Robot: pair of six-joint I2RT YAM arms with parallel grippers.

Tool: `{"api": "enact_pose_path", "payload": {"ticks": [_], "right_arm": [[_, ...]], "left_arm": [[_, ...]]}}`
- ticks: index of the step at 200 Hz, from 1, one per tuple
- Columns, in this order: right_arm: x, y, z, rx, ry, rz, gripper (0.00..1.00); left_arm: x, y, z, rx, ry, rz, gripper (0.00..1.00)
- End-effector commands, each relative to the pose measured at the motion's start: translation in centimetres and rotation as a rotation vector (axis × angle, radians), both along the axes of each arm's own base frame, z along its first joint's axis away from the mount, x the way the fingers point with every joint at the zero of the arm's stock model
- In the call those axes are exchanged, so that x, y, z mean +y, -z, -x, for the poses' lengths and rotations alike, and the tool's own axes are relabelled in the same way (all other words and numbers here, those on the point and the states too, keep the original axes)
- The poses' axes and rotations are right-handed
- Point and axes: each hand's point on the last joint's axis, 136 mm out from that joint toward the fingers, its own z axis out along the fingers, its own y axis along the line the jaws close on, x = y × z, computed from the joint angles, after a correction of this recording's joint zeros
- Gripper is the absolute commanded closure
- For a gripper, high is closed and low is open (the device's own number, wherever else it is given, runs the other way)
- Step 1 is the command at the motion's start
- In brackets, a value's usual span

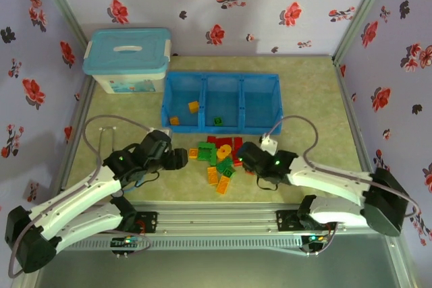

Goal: Sort the legos into containers by color
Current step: Pick up the lego from the bottom-center of the table, then place the lego in the container.

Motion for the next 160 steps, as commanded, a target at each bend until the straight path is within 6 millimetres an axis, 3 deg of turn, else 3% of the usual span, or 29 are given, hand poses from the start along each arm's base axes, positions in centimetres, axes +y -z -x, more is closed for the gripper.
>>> {"api": "enact_pose_path", "payload": {"ticks": [1,32,63,100,136,145,160], "right_arm": [[-4.3,-4.6,-2.2,-0.086,0.025,0.137,0.75],[-6.7,-9.3,-7.8,-0.121,0.041,0.127,0.75],[-6.3,-9.9,-13.4,-0.042,-0.018,0.14,0.75],[-6.1,-8.0,-18.7,0.05,-0.03,0.2,0.74],[-5.4,-5.2,-21.3,0.124,-0.048,0.234,0.7],[-5.1,-4.6,-21.8,0.135,-0.046,0.229,0.61],[-4.7,-4.4,-22.6,0.143,-0.05,0.227,0.3]], "left_arm": [[-0.3,0.6,0.7,-0.001,0.01,-0.009,0.27],[-1.1,1.3,1.8,-0.007,0.042,-0.029,0.27],[-2.4,1.8,2.9,-0.017,0.07,-0.029,0.28],[-4.1,1.9,4.2,-0.037,0.116,-0.023,0.28],[-7.0,2.8,5.9,-0.018,0.199,-0.063,0.28],[-7.6,3.4,6.2,-0.009,0.213,-0.094,0.28],[-9.0,4.1,6.9,0.001,0.246,-0.125,0.28]]}}
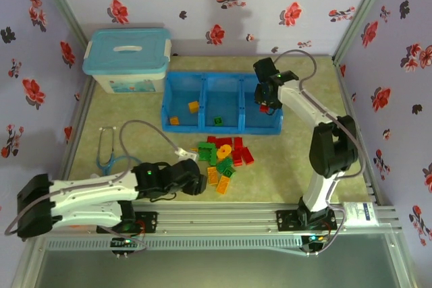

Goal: Sort the legos into containers by color
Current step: Place the lego in the container, then pick up the lego from the middle-left of the table.

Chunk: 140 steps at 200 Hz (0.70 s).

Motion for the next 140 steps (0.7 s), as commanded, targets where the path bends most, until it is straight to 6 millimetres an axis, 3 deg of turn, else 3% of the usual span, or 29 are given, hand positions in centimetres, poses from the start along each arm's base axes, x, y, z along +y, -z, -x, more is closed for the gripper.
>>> {"api": "enact_pose_path", "payload": {"ticks": [1,19,34,74,113,140], "right_arm": [[0.3,-0.4,-0.7,0.025,-0.026,0.002,0.29],[0.1,-2.2,-0.8,-0.01,-0.025,0.046,0.21],[0.0,-4.6,-0.5,-0.068,-0.027,0.056,0.2],[-0.3,-10.6,3.6,-0.205,-0.053,0.06,0.2],[-1.9,-11.9,8.3,-0.295,-0.04,-0.031,0.19],[-2.8,-10.9,11.1,-0.311,-0.015,-0.08,0.2]], "left_arm": [[-2.4,-0.4,0.0,-0.022,0.0,-0.001,0.28],[-4.0,-0.1,0.6,-0.02,0.039,-0.021,0.28],[-5.3,0.3,1.0,-0.01,0.062,-0.034,0.28],[-8.4,2.4,2.2,0.071,0.109,-0.087,0.31],[-9.5,4.9,2.6,0.113,0.114,-0.158,0.32],[-9.8,5.9,2.3,0.107,0.115,-0.207,0.32]]}}
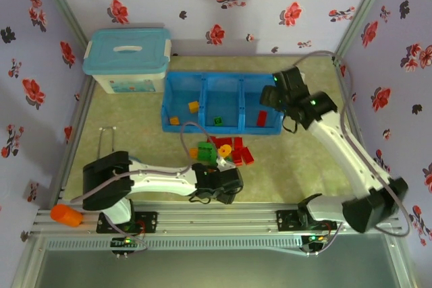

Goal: Sort the legos into containers by color
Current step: Pick up the lego from the middle-left of the table, then place the lego in the container.

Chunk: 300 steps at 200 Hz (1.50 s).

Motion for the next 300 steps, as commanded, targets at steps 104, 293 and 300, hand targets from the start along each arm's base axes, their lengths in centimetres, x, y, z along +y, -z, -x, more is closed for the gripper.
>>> {"api": "enact_pose_path", "payload": {"ticks": [104,293,300], "right_arm": [[-1.1,6.9,6.5,0.055,0.056,-0.067,0.23],[0.9,15.4,14.4,0.14,0.001,-0.088,0.26],[1.1,15.3,14.4,0.136,-0.006,-0.088,0.26]], "left_arm": [[-0.4,-2.9,-2.0,-0.086,0.003,-0.071,0.66],[13.3,-10.1,-29.0,-0.101,-0.384,0.053,0.67],[13.4,-9.8,-29.3,-0.092,-0.385,0.05,0.66]]}}
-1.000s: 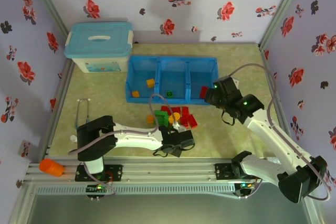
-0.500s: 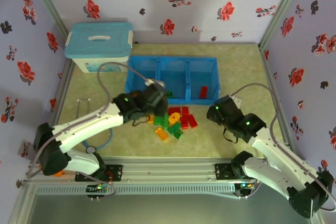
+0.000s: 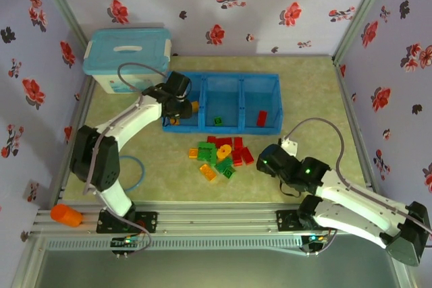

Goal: Sort the legos into containers by color
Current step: Place the lego in the container, then pick up the lego from the bottom-center of the table.

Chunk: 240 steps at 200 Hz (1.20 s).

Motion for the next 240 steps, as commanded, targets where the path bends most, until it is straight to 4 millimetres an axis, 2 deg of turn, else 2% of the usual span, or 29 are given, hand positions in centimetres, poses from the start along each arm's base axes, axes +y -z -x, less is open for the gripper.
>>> {"api": "enact_pose_path", "payload": {"ticks": [1,20,39,49,76,90,115,132,155,191,216,240], "right_arm": [[-0.1,-0.6,-0.3,-0.041,0.038,-0.005,0.26],[0.5,-0.7,-0.2,-0.042,0.02,0.002,0.26],[1.1,-0.5,-0.1,-0.037,0.009,0.014,0.26],[1.5,-0.4,0.0,-0.03,-0.005,0.022,0.26],[2.6,-0.4,0.2,-0.027,-0.039,0.038,0.25],[3.4,-0.4,0.3,-0.022,-0.064,0.043,0.25],[5.7,-0.1,0.5,0.001,-0.135,0.049,0.25],[7.9,0.6,0.8,0.033,-0.197,0.032,0.23],[10.5,1.9,1.3,0.091,-0.267,0.036,0.22],[13.8,3.9,1.2,0.149,-0.333,0.075,0.25],[14.9,5.5,1.1,0.185,-0.343,0.104,0.28],[15.2,7.0,1.1,0.207,-0.341,0.124,0.32]], "left_arm": [[-0.3,-0.2,-1.4,0.011,0.038,0.01,0.66],[-0.4,0.4,-2.1,0.025,0.038,0.0,0.62],[-0.3,0.6,-2.2,0.047,0.031,-0.01,0.36],[-0.3,-0.1,-2.2,0.039,0.022,-0.003,0.29],[-0.3,-3.5,-1.3,-0.04,0.022,0.045,0.28],[-0.1,-6.1,-0.2,-0.096,0.028,0.076,0.29],[0.7,-9.3,2.5,-0.184,0.029,0.13,0.3],[1.6,-10.2,4.8,-0.22,0.018,0.169,0.3],[2.6,-9.0,8.3,-0.214,0.004,0.202,0.31],[4.2,-5.3,13.2,-0.165,-0.02,0.212,0.32],[5.4,-2.7,15.9,-0.123,-0.041,0.201,0.32],[6.5,-1.3,17.7,-0.103,-0.057,0.2,0.32]]}}
